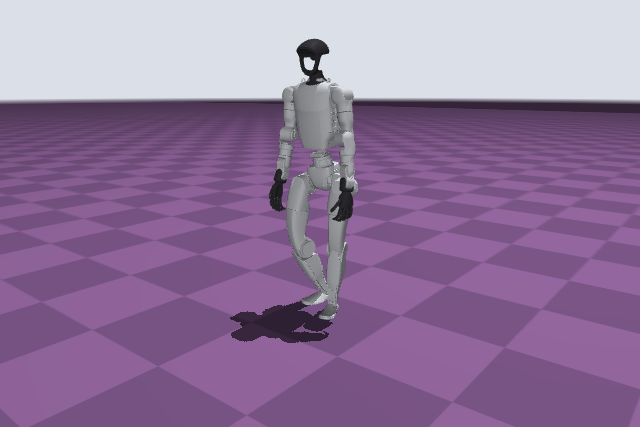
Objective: Walk
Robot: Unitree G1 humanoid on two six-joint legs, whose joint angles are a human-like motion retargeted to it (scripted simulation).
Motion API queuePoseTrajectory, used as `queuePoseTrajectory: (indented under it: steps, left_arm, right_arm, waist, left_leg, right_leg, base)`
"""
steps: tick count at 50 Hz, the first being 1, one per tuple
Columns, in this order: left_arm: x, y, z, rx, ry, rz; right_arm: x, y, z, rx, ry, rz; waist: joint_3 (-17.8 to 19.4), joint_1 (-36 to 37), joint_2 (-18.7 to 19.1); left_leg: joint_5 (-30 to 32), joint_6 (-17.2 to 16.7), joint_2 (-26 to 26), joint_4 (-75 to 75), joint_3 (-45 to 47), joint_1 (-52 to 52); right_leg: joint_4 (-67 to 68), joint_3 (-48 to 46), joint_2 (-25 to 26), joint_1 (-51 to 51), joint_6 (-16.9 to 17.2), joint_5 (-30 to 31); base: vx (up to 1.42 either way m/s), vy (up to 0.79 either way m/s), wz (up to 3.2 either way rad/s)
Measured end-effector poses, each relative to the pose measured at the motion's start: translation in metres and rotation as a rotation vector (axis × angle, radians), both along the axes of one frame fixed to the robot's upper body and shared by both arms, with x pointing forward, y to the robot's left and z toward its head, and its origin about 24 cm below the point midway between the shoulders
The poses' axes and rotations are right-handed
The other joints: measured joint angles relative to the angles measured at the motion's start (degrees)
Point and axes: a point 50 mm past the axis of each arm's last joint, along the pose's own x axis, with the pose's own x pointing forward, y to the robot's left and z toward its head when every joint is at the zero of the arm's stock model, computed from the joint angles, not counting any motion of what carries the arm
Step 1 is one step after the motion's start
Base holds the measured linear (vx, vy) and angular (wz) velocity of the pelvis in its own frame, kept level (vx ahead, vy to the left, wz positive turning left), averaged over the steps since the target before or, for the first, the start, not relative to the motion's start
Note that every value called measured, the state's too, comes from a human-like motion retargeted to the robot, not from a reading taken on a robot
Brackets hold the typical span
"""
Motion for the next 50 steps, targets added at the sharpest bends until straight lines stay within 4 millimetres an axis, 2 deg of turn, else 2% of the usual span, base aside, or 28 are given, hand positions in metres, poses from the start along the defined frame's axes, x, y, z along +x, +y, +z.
queuePoseTrajectory:
  steps: [2,7,11,15,20,25,30,33,37,40,43,45,47,50]
  left_arm:
    - [-0.005,0.003,0.000,-0.022,0.003,0.043]
    - [-0.012,0.002,-0.001,-0.060,-0.007,0.091]
    - [-0.014,-0.002,-0.002,-0.075,-0.018,0.075]
    - [-0.018,-0.007,-0.003,-0.089,-0.012,0.047]
    - [-0.034,-0.013,-0.007,-0.131,0.045,0.043]
    - [-0.038,-0.016,-0.007,-0.185,0.080,0.047]
    - [-0.041,-0.017,-0.007,-0.234,0.121,0.051]
    - [-0.042,-0.017,-0.007,-0.253,0.142,0.057]
    - [-0.048,-0.021,-0.008,-0.268,0.180,0.053]
    - [-0.048,-0.024,-0.008,-0.275,0.199,0.035]
    - [-0.040,-0.024,-0.007,-0.274,0.177,0.059]
    - [-0.035,-0.023,-0.006,-0.273,0.153,0.099]
    - [-0.032,-0.020,-0.006,-0.265,0.136,0.131]
    - [-0.034,-0.013,-0.005,-0.246,0.135,0.146]
  right_arm:
    - [0.001,0.005,0.000,0.026,-0.007,-0.016]
    - [-0.003,0.009,-0.001,0.047,-0.008,-0.042]
    - [-0.009,0.007,-0.003,0.044,0.012,-0.071]
    - [-0.020,0.002,-0.006,0.040,0.053,-0.095]
    - [-0.028,0.002,-0.008,0.052,0.089,-0.077]
    - [-0.031,0.004,-0.009,0.083,0.117,-0.049]
    - [-0.039,0.008,-0.011,0.131,0.161,-0.015]
    - [-0.051,0.007,-0.013,0.147,0.206,0.008]
    - [-0.059,0.005,-0.014,0.160,0.233,0.003]
    - [-0.060,-0.001,-0.014,0.159,0.236,-0.049]
    - [-0.064,-0.007,-0.014,0.148,0.247,-0.095]
    - [-0.067,-0.010,-0.015,0.138,0.257,-0.096]
    - [-0.068,-0.009,-0.015,0.130,0.259,-0.071]
    - [-0.062,-0.003,-0.014,0.140,0.233,-0.047]
  waist:
    - [-0.6,1.9,-0.7]
    - [-0.9,3.7,-1.5]
    - [-0.8,3.6,-1.0]
    - [-1.1,3.5,-0.3]
    - [-1.7,2.9,1.1]
    - [-2.5,1.0,2.1]
    - [-2.9,-1.4,2.2]
    - [-3.0,-2.5,2.3]
    - [-2.9,-4.9,3.1]
    - [-3.2,-6.9,3.7]
    - [-4.4,-7.8,3.9]
    - [-5.1,-7.4,3.8]
    - [-4.4,-5.5,3.0]
    - [-2.9,-1.8,2.2]
  left_leg:
    - [0.8,-0.2,1.0,0.5,1.1,-1.4]
    - [2.6,-0.6,3.2,3.1,2.9,-5.0]
    - [3.0,-1.1,4.8,5.9,2.0,-7.8]
    - [0.8,-1.1,5.6,10.4,-1.0,-10.3]
    - [-3.5,-0.9,6.2,18.8,-4.6,-10.3]
    - [-3.7,-1.6,6.5,15.8,-4.7,-5.8]
    - [-1.7,-2.9,6.8,8.5,-1.1,-0.1]
    - [-0.4,-3.8,7.1,5.4,1.4,2.4]
    - [0.9,-5.0,7.2,2.3,2.5,5.1]
    - [-0.2,-4.6,6.9,0.2,5.8,7.0]
    - [-3.8,-3.6,6.0,0.3,8.7,9.3]
    - [-5.8,-2.5,5.9,4.0,8.9,10.4]
    - [-7.3,-1.0,7.4,16.2,5.6,8.0]
    - [-9.4,1.7,11.8,36.9,1.9,-1.0]
  right_leg:
    - [-8.9,-1.2,1.9,3.6,0.5,2.8]
    - [-20.7,-1.7,4.7,6.2,0.3,8.5]
    - [-25.8,-1.3,6.5,6.8,0.0,12.2]
    - [-27.5,-0.1,7.2,6.7,0.0,14.1]
    - [-26.9,2.4,8.1,6.7,0.4,15.1]
    - [-25.2,2.9,8.4,7.3,0.9,15.0]
    - [-22.2,0.0,6.9,7.2,0.3,13.0]
    - [-20.4,-4.3,5.8,6.4,0.1,12.4]
    - [-17.1,-7.7,4.4,2.5,0.5,12.3]
    - [-18.3,-10.8,3.0,-1.8,1.4,12.4]
    - [-19.5,-12.3,1.9,-3.6,2.0,13.2]
    - [-17.4,-11.1,1.4,-2.8,1.6,13.9]
    - [-16.1,-8.3,2.1,0.3,1.4,14.4]
    - [-18.1,-4.1,5.0,5.7,1.5,16.0]
  base:
    - [-0.22,-0.08,-0.66]
    - [-0.21,-0.11,-0.47]
    - [-0.18,-0.12,-0.39]
    - [-0.12,-0.10,-0.54]
    - [-0.04,-0.06,-0.88]
    - [0.02,-0.04,-1.03]
    - [0.05,-0.06,-1.17]
    - [0.07,-0.08,-1.55]
    - [0.14,-0.07,-1.85]
    - [0.26,-0.06,-1.97]
    - [0.39,-0.05,-1.84]
    - [0.51,-0.06,-1.84]
    - [0.58,-0.09,-2.15]
    - [0.64,-0.09,-2.23]
